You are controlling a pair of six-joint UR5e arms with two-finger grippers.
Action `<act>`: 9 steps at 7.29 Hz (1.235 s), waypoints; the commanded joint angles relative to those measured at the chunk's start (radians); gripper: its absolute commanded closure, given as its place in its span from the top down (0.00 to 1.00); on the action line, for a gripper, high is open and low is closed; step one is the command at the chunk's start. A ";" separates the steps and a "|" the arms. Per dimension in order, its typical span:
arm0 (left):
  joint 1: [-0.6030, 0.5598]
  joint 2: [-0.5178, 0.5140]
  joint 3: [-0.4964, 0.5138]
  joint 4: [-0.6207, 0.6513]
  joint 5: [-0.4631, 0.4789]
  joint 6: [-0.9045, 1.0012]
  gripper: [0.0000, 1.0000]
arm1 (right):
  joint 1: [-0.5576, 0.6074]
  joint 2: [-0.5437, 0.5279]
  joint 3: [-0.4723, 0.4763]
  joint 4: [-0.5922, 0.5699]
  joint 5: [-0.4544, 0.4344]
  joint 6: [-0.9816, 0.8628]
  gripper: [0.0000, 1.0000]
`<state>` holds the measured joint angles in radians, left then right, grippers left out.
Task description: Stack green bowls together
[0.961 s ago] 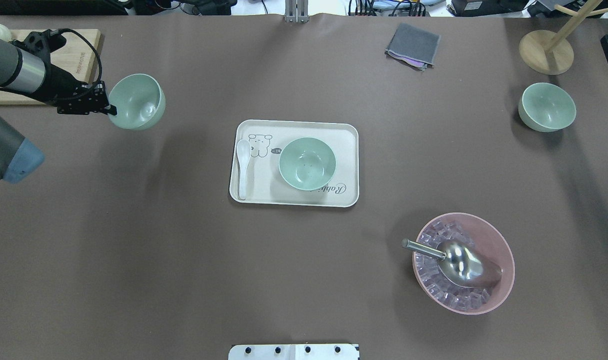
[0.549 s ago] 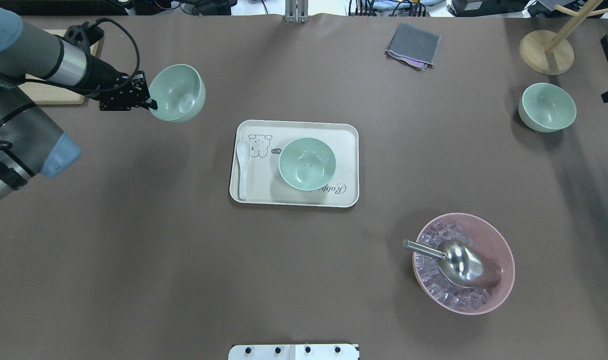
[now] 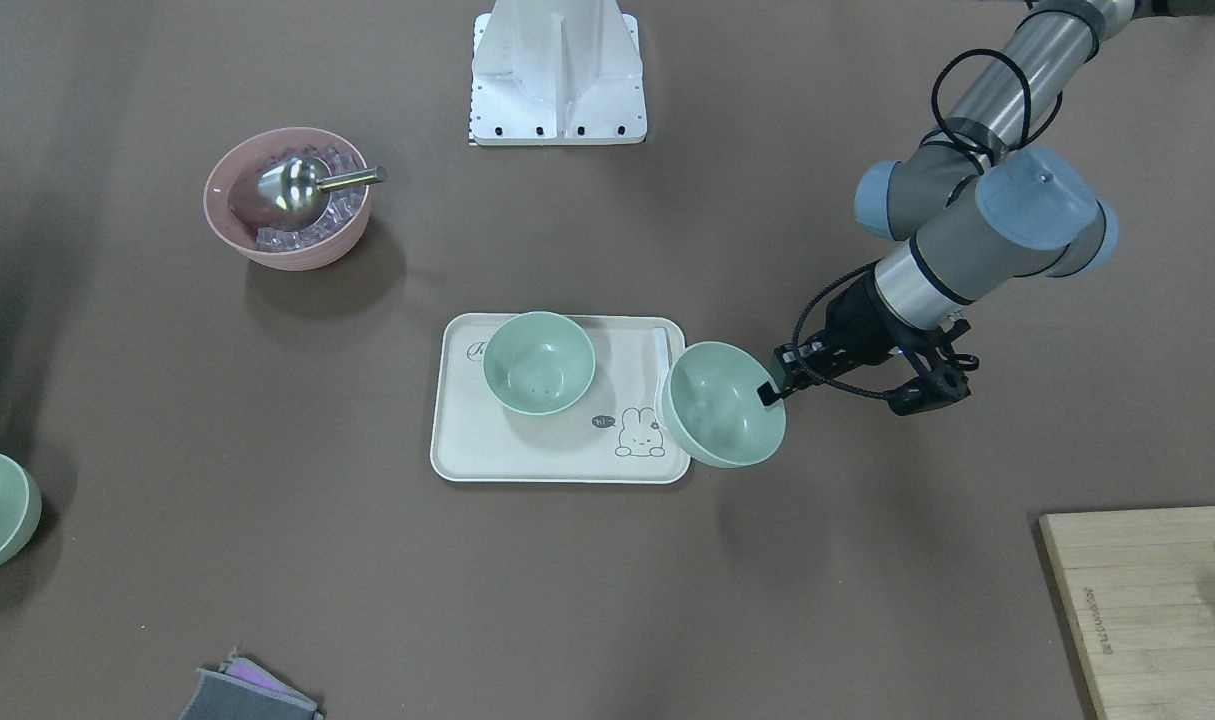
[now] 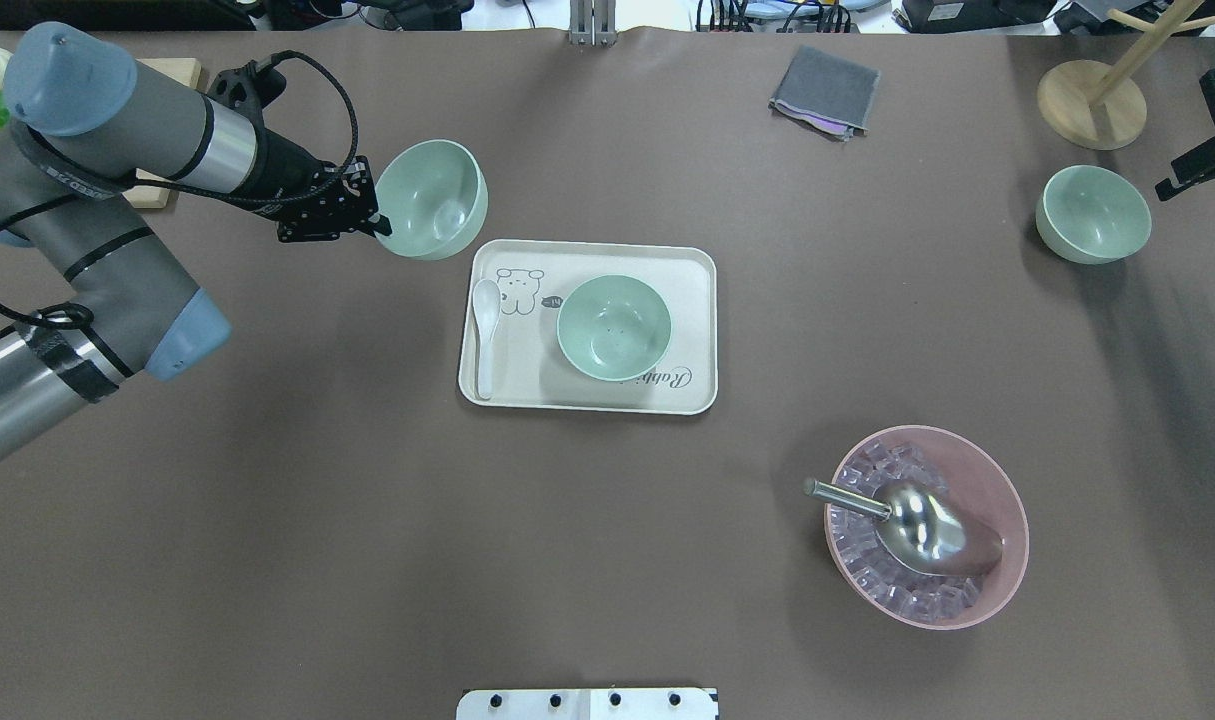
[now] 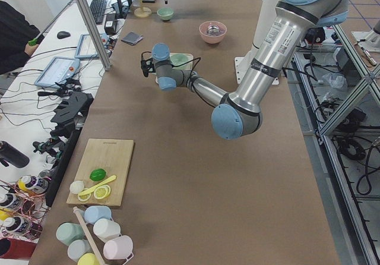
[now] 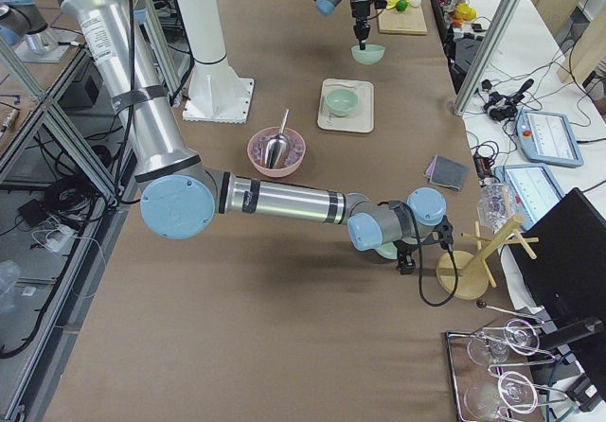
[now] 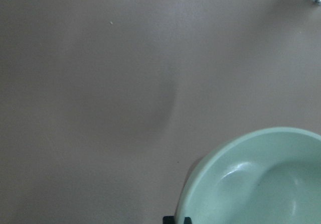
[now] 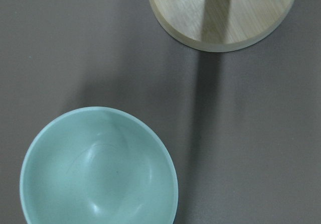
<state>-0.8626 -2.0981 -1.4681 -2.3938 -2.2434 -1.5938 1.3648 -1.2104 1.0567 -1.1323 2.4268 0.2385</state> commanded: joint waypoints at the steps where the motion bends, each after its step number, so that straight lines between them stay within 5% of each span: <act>1: 0.027 -0.019 -0.041 0.004 0.001 -0.047 0.00 | -0.042 0.006 -0.039 0.002 0.000 0.007 1.00; 2: 0.027 -0.019 -0.046 0.002 0.001 -0.048 0.00 | -0.044 0.006 -0.043 0.000 0.000 0.007 0.99; 4: 0.028 -0.019 -0.047 0.002 0.001 -0.046 0.00 | -0.046 0.003 -0.044 -0.001 0.006 0.007 0.70; 5: 0.028 -0.023 -0.046 0.002 0.002 -0.046 0.00 | -0.046 0.006 -0.044 -0.003 0.008 0.016 0.28; 6: 0.027 -0.022 -0.046 -0.001 0.001 -0.044 0.00 | -0.046 0.005 -0.044 -0.003 0.009 0.031 0.00; 9: 0.025 -0.008 -0.066 -0.004 0.001 -0.043 0.00 | -0.046 0.009 -0.043 -0.001 0.024 0.076 0.00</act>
<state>-0.8364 -2.1169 -1.5196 -2.3958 -2.2416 -1.6373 1.3193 -1.2027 1.0115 -1.1365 2.4393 0.2830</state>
